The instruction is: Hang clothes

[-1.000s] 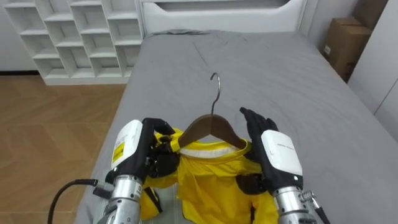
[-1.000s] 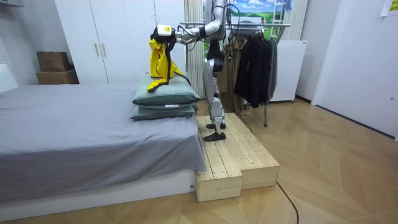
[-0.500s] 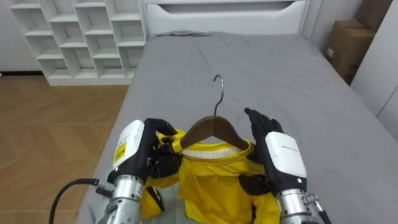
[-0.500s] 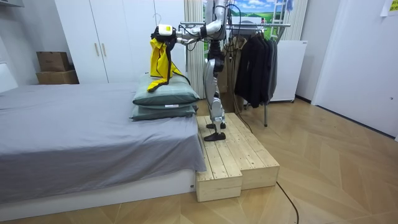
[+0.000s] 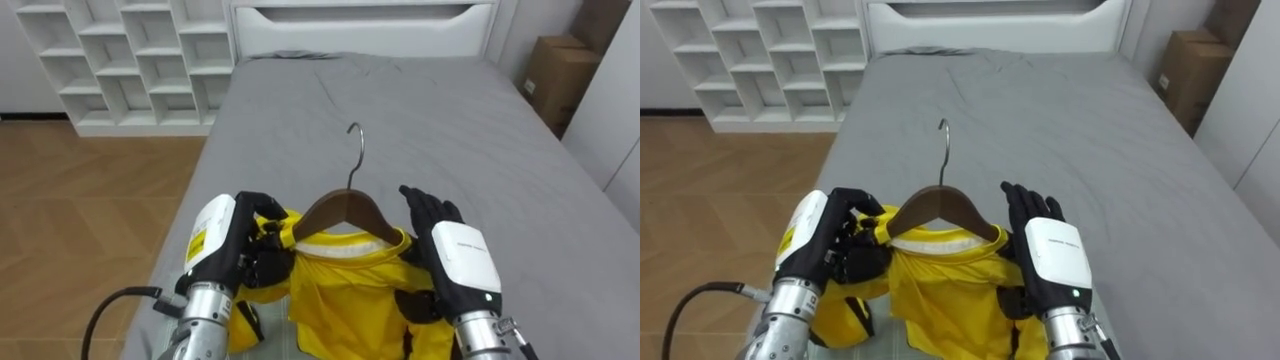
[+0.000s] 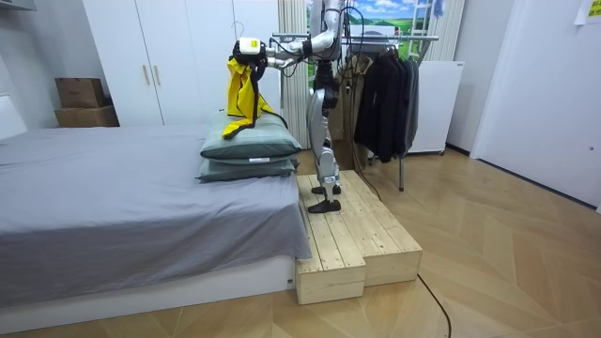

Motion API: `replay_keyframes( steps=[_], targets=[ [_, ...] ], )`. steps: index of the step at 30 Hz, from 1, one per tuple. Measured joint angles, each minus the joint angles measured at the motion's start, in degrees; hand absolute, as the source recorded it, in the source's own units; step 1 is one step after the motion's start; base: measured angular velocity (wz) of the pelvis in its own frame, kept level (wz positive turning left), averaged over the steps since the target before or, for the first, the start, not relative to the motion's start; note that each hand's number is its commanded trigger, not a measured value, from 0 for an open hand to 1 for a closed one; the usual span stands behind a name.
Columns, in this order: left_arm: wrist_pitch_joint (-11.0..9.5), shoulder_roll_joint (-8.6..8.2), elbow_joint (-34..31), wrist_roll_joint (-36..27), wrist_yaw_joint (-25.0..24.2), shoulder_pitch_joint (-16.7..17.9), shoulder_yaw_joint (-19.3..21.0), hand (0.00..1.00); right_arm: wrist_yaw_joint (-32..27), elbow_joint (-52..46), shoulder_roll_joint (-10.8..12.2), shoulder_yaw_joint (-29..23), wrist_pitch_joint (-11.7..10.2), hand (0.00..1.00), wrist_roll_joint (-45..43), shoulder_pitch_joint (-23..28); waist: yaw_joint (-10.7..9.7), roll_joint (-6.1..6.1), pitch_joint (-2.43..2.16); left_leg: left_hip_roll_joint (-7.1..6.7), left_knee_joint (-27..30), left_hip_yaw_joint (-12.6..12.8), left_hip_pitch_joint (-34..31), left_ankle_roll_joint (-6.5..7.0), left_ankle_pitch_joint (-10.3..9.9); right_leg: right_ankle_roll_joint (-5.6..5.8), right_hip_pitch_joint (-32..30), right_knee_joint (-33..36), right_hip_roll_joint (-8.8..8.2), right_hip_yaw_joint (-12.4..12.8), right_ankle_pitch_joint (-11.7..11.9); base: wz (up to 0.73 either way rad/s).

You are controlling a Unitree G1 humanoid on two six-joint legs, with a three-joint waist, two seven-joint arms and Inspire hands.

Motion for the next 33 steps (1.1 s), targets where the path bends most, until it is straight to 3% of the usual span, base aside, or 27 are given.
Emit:
replay_keyframes(
  steps=[1,2,17,23,33],
  targets=[
    [0.0,0.0,0.0,0.0,-0.07,0.0,0.0,1.0,0.01,0.0,0.0,0.0,0.0,0.99,-0.08,0.0,-0.01,-0.01,0.0,0.0,0.0,0.0,0.0,0.0,0.0,0.0,0.0,0.0,0.0,0.01,0.0,0.0],
    [0.0,-0.01,0.0,0.0,-0.12,0.0,-0.01,1.0,0.01,0.0,0.0,0.0,0.0,1.0,-0.13,0.0,-0.01,-0.02,-0.01,0.01,0.0,0.0,0.01,0.0,0.0,0.0,0.01,0.0,0.0,0.02,0.0,0.0],
    [-0.01,-0.48,0.0,-0.04,-1.08,-0.01,-0.04,1.0,0.09,1.18,0.01,-0.01,0.01,1.0,-0.2,0.02,-0.05,-0.31,0.05,0.01,0.05,-0.02,0.03,0.0,0.12,0.0,0.05,0.0,0.01,0.05,0.0,0.0],
    [-0.02,-0.5,0.0,-0.05,-1.09,0.0,-0.05,1.0,0.09,2.51,0.09,0.02,-1.46,1.0,-0.22,0.2,-0.06,-0.63,0.17,0.01,0.07,-0.02,0.01,0.02,0.17,0.0,0.07,0.0,0.01,0.06,0.0,0.0],
    [-0.02,-0.9,0.0,-0.04,-1.09,0.0,-0.04,1.0,0.08,2.95,0.3,0.0,-1.53,1.0,-0.38,0.29,-0.05,-0.85,0.19,0.01,0.08,-0.02,0.02,0.01,0.18,0.01,0.05,0.0,0.02,0.13,0.0,0.0]
  ],
)
